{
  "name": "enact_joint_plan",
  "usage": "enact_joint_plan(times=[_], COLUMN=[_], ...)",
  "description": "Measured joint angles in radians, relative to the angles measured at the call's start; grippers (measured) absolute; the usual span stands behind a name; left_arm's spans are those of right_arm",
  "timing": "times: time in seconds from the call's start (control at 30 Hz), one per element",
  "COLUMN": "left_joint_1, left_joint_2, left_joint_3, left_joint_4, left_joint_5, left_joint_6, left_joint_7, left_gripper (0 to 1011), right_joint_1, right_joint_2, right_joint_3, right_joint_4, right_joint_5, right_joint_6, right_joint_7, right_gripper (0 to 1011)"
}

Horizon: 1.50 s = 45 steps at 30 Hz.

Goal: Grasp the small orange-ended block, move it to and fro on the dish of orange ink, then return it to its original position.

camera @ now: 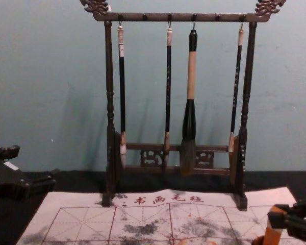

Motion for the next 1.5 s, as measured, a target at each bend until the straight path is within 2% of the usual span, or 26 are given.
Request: enact_joint_plan(times=[0.67, 1.5], left_joint_1=[0.0, 0.0], left_joint_2=[0.0, 0.0], left_joint_3=[0.0, 0.0], left_joint_4=[0.0, 0.0], left_joint_5=[0.0, 0.0], left_joint_6=[0.0, 0.0], left_joint_7=[0.0, 0.0], left_gripper=[1001, 1002], right_joint_1=[0.031, 0.053], right_joint_2=[-0.023, -0.033], right_joint_3=[-0.027, -0.046], right_joint_4=[0.061, 0.089], right_joint_5=[-0.004, -0.013], right_joint_6=[0.009, 0.015], right_joint_7=[0.018, 0.023], right_gripper=[82, 81])
